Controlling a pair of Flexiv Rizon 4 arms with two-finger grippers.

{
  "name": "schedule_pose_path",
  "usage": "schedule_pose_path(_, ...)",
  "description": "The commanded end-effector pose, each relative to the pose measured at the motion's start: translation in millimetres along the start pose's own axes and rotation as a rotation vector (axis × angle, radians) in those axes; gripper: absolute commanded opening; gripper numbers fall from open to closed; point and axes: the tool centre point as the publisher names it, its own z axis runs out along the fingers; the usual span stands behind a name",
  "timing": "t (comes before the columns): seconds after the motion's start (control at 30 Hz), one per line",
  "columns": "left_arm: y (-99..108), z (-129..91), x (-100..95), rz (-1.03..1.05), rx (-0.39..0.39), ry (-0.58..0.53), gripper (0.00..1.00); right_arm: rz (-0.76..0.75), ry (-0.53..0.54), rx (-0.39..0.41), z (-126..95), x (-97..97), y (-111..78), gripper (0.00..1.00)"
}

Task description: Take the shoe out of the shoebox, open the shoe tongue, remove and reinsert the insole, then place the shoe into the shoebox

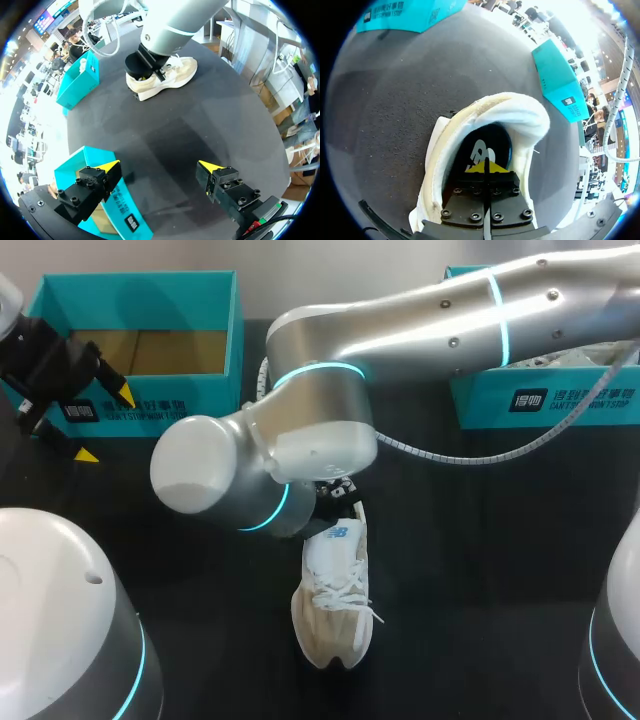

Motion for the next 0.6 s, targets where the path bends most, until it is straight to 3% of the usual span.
schedule_pose_path(0.03,-1,-1,0.8,0.0,-0.004,0.001,1.0,0.455,-0.037,-0.013,-5,8.6,-3.0,0.0)
schedule_pose_path(0.27,-1,-1,0.8,0.0,-0.004,0.001,1.0,0.506,-0.056,-0.054,-22,-12.6,-1.7,0.0)
schedule_pose_path(0.6,-1,-1,0.8,0.0,-0.004,0.001,1.0,0.578,-0.075,-0.031,-8,-18.4,-6.8,0.0)
